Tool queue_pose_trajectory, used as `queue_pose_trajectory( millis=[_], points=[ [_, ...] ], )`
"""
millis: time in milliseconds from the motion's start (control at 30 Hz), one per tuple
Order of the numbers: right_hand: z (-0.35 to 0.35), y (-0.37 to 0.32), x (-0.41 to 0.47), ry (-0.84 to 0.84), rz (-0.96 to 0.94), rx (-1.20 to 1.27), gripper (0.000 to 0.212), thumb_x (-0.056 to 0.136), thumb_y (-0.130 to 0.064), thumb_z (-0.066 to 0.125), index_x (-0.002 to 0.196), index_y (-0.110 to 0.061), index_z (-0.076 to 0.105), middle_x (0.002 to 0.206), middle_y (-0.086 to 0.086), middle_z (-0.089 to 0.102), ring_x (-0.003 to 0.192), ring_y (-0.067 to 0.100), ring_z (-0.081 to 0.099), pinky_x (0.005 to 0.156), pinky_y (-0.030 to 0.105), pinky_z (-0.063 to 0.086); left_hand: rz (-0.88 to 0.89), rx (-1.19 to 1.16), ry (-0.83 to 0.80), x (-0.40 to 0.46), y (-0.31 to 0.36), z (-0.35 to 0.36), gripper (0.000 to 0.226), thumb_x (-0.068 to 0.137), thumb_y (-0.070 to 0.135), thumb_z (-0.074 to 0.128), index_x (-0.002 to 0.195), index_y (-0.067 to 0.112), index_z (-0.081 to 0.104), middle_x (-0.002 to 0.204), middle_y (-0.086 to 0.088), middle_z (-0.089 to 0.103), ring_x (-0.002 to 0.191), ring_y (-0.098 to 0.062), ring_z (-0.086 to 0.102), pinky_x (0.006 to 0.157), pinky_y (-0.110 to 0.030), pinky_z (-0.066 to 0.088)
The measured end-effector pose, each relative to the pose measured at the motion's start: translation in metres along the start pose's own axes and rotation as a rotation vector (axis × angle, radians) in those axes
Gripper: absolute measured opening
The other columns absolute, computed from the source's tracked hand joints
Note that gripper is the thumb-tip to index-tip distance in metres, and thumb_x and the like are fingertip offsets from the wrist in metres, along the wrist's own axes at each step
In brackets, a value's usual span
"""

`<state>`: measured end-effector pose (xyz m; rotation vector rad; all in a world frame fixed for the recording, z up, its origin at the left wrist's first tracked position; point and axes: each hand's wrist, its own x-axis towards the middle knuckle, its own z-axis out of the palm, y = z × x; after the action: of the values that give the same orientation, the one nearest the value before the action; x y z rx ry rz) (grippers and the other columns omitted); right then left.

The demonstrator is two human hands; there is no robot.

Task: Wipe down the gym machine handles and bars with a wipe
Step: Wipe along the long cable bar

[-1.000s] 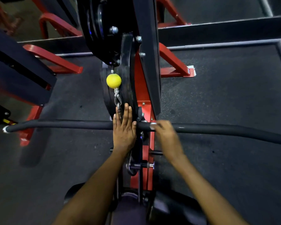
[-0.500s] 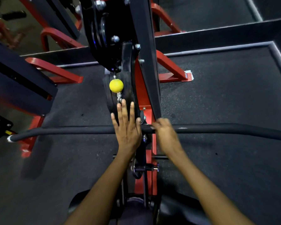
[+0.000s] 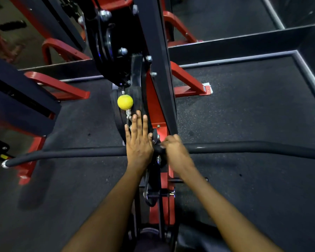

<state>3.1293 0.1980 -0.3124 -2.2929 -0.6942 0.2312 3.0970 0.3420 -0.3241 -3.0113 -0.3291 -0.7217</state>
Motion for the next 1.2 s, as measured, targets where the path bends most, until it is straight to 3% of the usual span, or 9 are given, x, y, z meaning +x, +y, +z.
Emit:
queue_pose_trajectory(
  millis=[233, 467, 533, 700, 767, 900, 1000, 1067, 1200],
  points=[
    [-0.086, 0.074, -0.039, 0.595, 0.698, 0.187, 0.025, 0.087, -0.002, 0.049, 0.067, -0.017, 0.049, 0.079, -0.006, 0.039, 0.071, 0.019, 0.044, 0.067, 0.028, 0.035, -0.04, -0.026, 0.002, 0.0, 0.006, 0.001, 0.063, 0.103, 0.027, 0.023, 0.152, 0.01, -0.011, 0.162, -0.012, -0.009, 0.149, -0.022, -0.013, 0.12, -0.046, -0.002],
    [0.003, -0.02, -0.025, 0.137, 0.231, 0.262, 0.014, 0.098, -0.021, 0.041, 0.09, -0.014, 0.051, 0.088, -0.004, 0.041, 0.072, 0.01, 0.041, 0.066, 0.029, 0.034, -0.033, 0.012, -0.013, 0.0, 0.004, 0.002, 0.064, 0.103, 0.027, 0.025, 0.153, 0.008, -0.01, 0.159, -0.009, -0.021, 0.149, -0.024, -0.012, 0.121, -0.047, 0.0],
    [-0.019, 0.006, -0.032, 0.237, 0.194, 0.188, 0.015, 0.097, -0.019, 0.043, 0.087, -0.015, 0.053, 0.088, -0.004, 0.042, 0.073, 0.007, 0.042, 0.065, 0.026, 0.033, -0.032, -0.005, -0.014, 0.0, 0.004, 0.001, 0.063, 0.103, 0.026, 0.024, 0.153, 0.009, -0.01, 0.159, -0.008, -0.021, 0.149, -0.023, -0.012, 0.121, -0.047, 0.0],
    [-0.073, 0.07, -0.054, 0.546, 0.591, 0.37, 0.022, 0.092, -0.012, 0.053, 0.072, -0.022, 0.056, 0.09, 0.002, 0.047, 0.073, 0.012, 0.046, 0.062, 0.013, 0.039, -0.049, -0.025, -0.005, 0.001, 0.006, 0.002, 0.063, 0.102, 0.026, 0.023, 0.153, 0.009, -0.01, 0.159, -0.007, -0.024, 0.148, -0.022, -0.014, 0.121, -0.045, -0.005],
    [-0.047, 0.051, -0.047, 0.494, 0.578, 0.395, 0.021, 0.09, -0.017, 0.053, 0.071, -0.024, 0.056, 0.088, 0.006, 0.047, 0.071, 0.013, 0.043, 0.066, 0.027, 0.039, -0.047, -0.028, -0.006, 0.0, 0.006, 0.002, 0.063, 0.102, 0.026, 0.024, 0.153, 0.009, -0.01, 0.159, -0.006, -0.024, 0.148, -0.022, -0.014, 0.121, -0.045, -0.006],
    [0.015, -0.03, -0.023, 0.198, 0.257, 0.366, 0.019, 0.097, -0.024, 0.042, 0.082, -0.018, 0.053, 0.082, -0.007, 0.045, 0.069, 0.005, 0.046, 0.061, 0.018, 0.037, -0.022, -0.012, -0.027, 0.0, 0.001, 0.001, 0.061, 0.103, 0.026, 0.024, 0.153, 0.008, -0.005, 0.159, -0.006, -0.022, 0.149, -0.022, -0.014, 0.121, -0.045, -0.005],
    [0.014, -0.03, -0.021, 0.051, 0.075, 0.208, 0.023, 0.099, -0.03, 0.037, 0.093, -0.018, 0.056, 0.089, -0.007, 0.042, 0.078, 0.01, 0.048, 0.071, 0.031, 0.041, -0.009, 0.008, -0.04, 0.0, 0.0, -0.002, 0.061, 0.103, 0.026, 0.025, 0.153, 0.008, -0.005, 0.161, -0.011, -0.015, 0.149, -0.023, -0.013, 0.121, -0.045, -0.003],
    [-0.011, 0.007, -0.033, 0.13, 0.08, 0.118, 0.016, 0.097, -0.027, 0.043, 0.097, -0.018, 0.057, 0.093, -0.005, 0.046, 0.082, 0.006, 0.049, 0.077, 0.031, 0.041, -0.015, -0.007, -0.042, 0.001, 0.001, -0.003, 0.06, 0.102, 0.025, 0.025, 0.153, 0.008, -0.002, 0.161, -0.011, -0.008, 0.149, -0.022, -0.013, 0.121, -0.044, -0.005],
    [-0.074, 0.077, -0.063, 0.438, 0.465, 0.176, 0.011, 0.092, -0.01, 0.053, 0.091, -0.017, 0.06, 0.09, -0.008, 0.045, 0.08, 0.004, 0.048, 0.075, 0.01, 0.038, -0.014, 0.022, -0.05, 0.001, 0.003, -0.003, 0.062, 0.103, 0.026, 0.021, 0.152, 0.01, -0.013, 0.159, -0.006, -0.024, 0.148, -0.023, -0.016, 0.121, -0.044, -0.007]
  ],
)
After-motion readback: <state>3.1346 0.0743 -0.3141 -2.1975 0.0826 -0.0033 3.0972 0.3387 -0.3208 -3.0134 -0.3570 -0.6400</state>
